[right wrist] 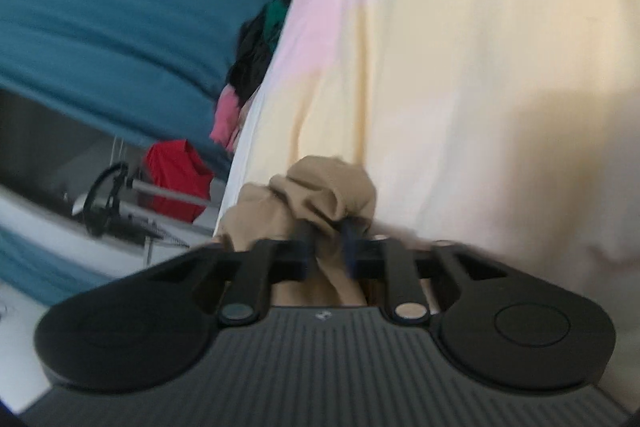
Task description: Fold clothes
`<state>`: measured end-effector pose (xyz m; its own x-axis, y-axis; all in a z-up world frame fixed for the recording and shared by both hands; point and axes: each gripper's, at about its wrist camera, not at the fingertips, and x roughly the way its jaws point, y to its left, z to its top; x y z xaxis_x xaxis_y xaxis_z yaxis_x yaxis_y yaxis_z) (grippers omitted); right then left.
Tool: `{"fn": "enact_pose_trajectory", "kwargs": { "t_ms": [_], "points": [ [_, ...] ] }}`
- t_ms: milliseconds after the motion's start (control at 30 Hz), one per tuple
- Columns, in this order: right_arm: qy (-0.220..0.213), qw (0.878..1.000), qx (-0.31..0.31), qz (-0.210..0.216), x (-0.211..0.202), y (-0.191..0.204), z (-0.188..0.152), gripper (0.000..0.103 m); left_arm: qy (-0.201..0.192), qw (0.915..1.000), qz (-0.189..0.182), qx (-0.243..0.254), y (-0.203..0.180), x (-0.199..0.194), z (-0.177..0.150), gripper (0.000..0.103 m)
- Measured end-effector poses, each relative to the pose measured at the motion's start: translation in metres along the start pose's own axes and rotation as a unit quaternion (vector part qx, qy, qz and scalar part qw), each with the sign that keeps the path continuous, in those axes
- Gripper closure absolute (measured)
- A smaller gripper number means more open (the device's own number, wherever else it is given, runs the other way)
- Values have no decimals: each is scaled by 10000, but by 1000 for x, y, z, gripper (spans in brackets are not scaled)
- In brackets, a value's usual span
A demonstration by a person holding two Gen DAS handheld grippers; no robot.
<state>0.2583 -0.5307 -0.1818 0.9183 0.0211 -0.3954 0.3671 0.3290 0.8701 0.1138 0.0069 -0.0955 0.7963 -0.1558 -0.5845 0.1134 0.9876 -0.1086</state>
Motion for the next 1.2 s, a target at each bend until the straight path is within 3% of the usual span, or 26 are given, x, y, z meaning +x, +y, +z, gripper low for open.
{"fn": "enact_pose_trajectory", "kwargs": {
  "t_ms": [67, 167, 300, 433, 500, 567, 600, 633, 667, 700, 733, 800, 900, 1100, 1200],
  "points": [
    [-121, 9997, -129, 151, -1, 4, 0, 96, 34, 10000, 30, 25, -1, 6, -1, 5],
    [-644, 9968, -284, 380, -21, 13, 5, 97, 34, 10000, 0, 24, -2, 7, -1, 5],
    [-1197, 9893, -790, 281, -56, 28, 16, 97, 14, 10000, -35, 32, -3, 5, -1, 5],
    [-1478, 9860, -744, 212, -80, 16, 24, 97, -50, 10000, -47, 14, -4, 0, -1, 5],
    [-1478, 9874, -444, 340, -89, 2, 29, 94, -85, 9999, -62, -2, -5, -3, -1, 5],
    [-1088, 9920, 23, 640, -84, -12, 32, 93, -120, 9999, -64, -2, -6, -6, -1, 5],
    [-840, 9929, 260, 799, -77, -17, 34, 85, -131, 9999, -74, 2, -7, -7, -1, 5],
    [-754, 9939, 248, 761, -75, -16, 33, 60, -147, 9999, -88, 7, -7, -9, -1, 5],
    [-667, 9949, 237, 724, -72, -14, 32, 42, -156, 9998, -90, 13, -8, -10, -1, 5],
    [-583, 9957, 221, 687, -69, -13, 31, 10, -165, 9998, -92, 19, -8, -11, -1, 5],
    [-615, 9958, 104, 670, -69, -10, 28, 4, -163, 9998, -99, 23, -8, -11, -2, 5],
    [-461, 9954, -33, 841, -63, -8, 26, 4, -159, 9998, -114, 30, -9, -11, -2, 5],
    [-9, 9933, 249, 1129, -34, -7, 22, 4, -135, 9998, -113, 16, -9, -9, -1, 5],
    [267, 9897, 197, 1393, 21, 2, 17, 4, -32, 9996, -220, -195, -4, -2, 2, 5],
    [206, 9904, 249, 1342, 38, 2, 16, 5, 64, 9989, -309, -347, -3, 6, 5, 5]
  ]
}}
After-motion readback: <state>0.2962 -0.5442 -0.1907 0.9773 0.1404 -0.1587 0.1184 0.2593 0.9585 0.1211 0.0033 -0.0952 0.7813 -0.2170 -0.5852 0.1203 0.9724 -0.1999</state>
